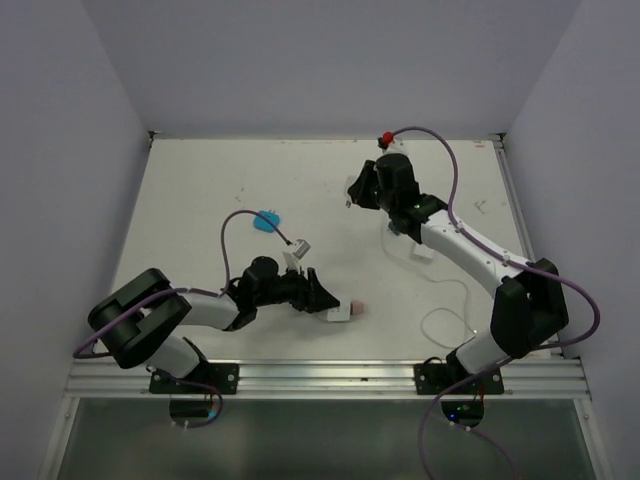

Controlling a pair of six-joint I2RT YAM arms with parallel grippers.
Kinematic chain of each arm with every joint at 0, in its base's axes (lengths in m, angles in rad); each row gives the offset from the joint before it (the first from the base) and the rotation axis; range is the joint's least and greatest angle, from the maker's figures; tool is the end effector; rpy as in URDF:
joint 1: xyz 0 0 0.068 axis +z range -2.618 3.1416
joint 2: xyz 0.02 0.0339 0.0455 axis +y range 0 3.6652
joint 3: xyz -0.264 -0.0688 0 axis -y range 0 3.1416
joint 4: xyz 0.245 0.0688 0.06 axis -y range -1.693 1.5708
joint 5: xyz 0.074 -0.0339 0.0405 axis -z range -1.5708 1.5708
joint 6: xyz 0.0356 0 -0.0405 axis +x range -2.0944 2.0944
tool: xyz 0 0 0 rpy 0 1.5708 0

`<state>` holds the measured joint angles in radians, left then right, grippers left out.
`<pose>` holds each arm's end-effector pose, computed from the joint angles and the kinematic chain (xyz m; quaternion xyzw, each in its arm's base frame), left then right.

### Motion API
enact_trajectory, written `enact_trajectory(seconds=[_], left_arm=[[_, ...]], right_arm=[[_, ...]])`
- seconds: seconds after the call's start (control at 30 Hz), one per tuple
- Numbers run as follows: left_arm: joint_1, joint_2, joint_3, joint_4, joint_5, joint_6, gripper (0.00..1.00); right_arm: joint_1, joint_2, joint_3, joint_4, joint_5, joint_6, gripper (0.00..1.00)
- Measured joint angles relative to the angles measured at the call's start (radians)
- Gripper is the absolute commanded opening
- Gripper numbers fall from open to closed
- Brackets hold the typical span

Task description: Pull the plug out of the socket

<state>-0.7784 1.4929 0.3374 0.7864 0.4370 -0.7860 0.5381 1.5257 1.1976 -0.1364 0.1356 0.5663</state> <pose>0.1691 -0.1879 0.1384 0.1195 0.8057 -0.5158 0.2655 0.3091 0.1789 0.3061 0.0476 0.8483 0.2259 0.4765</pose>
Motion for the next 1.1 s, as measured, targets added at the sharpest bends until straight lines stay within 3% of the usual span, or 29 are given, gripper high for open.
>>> enact_trajectory(seconds=[0.43,0.6,0.73,0.77,0.87,0.97,1.1], left_arm=[[0.142,-0.040,-0.119,0.096,0.054,-0.091,0.00],[0.155,-0.041,-0.126,0.103,0.062,-0.095,0.00],[0.169,-0.056,-0.138,0.103,0.065,-0.095,0.00],[0.172,-0.061,-0.142,0.101,0.065,-0.094,0.00],[0.181,-0.074,-0.150,0.096,0.064,-0.094,0.00],[0.188,-0.081,-0.154,0.093,0.065,-0.094,0.00],[0.192,-0.081,-0.154,0.093,0.066,-0.094,0.00]], right_arm=[[-0.037,0.310,-0.032,0.053,-0.236,0.069,0.08],[-0.037,0.410,0.010,0.118,-0.307,0.108,0.17],[-0.046,0.455,0.031,0.176,-0.348,0.137,0.40],[-0.051,0.461,0.031,0.184,-0.356,0.143,0.51],[-0.072,0.467,0.023,0.192,-0.367,0.150,0.73],[-0.103,0.459,-0.001,0.204,-0.375,0.143,0.85],[-0.129,0.401,-0.026,0.156,-0.352,0.081,0.88]])
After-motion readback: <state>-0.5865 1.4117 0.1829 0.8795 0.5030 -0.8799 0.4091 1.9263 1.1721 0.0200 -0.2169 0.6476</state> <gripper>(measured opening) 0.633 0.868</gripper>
